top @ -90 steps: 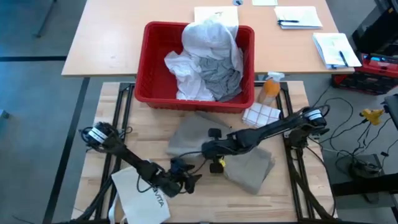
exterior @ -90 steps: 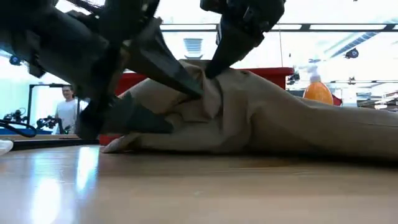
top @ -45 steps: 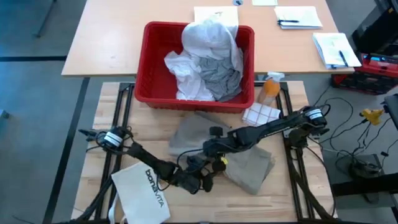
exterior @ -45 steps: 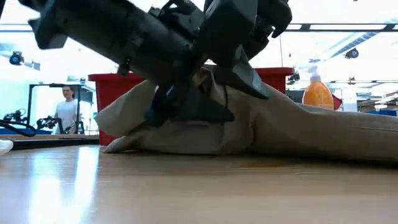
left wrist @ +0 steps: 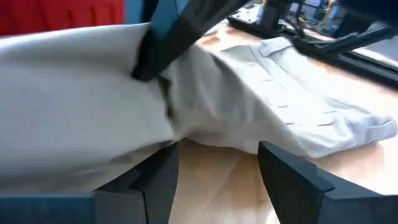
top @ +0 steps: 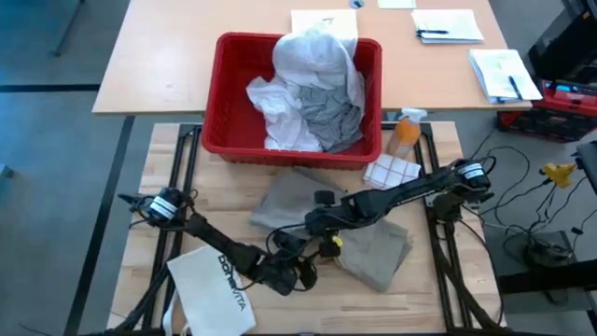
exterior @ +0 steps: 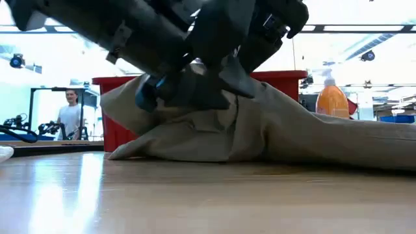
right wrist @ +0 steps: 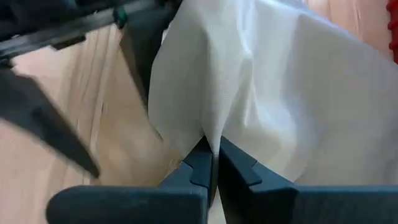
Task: Fold laundry
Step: Fold the brown shorts
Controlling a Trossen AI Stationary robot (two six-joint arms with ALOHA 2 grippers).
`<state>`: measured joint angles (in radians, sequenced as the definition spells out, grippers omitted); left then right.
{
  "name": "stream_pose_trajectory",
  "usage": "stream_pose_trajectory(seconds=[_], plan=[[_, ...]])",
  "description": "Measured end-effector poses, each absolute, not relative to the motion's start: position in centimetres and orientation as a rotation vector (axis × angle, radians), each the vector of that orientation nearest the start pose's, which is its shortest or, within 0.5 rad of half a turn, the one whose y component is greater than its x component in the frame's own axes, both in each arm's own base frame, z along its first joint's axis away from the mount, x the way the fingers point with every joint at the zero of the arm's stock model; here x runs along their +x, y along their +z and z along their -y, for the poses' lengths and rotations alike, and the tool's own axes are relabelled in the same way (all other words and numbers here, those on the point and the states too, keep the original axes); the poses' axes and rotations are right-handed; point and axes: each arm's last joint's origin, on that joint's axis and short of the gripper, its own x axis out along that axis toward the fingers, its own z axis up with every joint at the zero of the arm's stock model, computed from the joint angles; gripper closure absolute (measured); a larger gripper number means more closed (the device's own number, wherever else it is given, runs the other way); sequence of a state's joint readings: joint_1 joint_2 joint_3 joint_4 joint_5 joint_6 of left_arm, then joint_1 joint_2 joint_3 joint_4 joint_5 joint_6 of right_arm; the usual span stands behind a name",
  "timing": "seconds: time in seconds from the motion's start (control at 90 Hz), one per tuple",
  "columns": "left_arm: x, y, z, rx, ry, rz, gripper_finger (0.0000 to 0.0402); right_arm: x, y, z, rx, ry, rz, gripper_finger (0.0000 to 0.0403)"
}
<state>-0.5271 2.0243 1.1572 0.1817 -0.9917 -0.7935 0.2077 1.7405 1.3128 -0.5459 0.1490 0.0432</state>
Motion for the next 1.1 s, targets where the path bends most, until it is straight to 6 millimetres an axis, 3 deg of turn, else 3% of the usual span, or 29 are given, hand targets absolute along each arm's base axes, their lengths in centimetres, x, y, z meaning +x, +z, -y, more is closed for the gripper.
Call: stream_pose_trajectory(seconds=[0.567,0.767,0.967,1.1], plan=[[34.8,12.6,17.3,-0.318,0.688,-0.263,0.0089,36.1,23.7,-6.4,-0.115,0.03,-0.962,0.0403],[35.8,12.7,15.3,-0.356,0.729,-0.244,0.0086,36.2,23.7,-6.3,-0.111,0.032,-0.959,0.0403],[37.1,12.5,13.5,-0.35,0.632,-0.341,0.0086,36.2,23.7,-6.2,-0.109,0.029,-0.96,0.0403],[37.2,12.4,13.3,-0.354,0.624,-0.352,0.009,36.2,23.7,-6.1,-0.107,0.026,-0.96,0.0403]])
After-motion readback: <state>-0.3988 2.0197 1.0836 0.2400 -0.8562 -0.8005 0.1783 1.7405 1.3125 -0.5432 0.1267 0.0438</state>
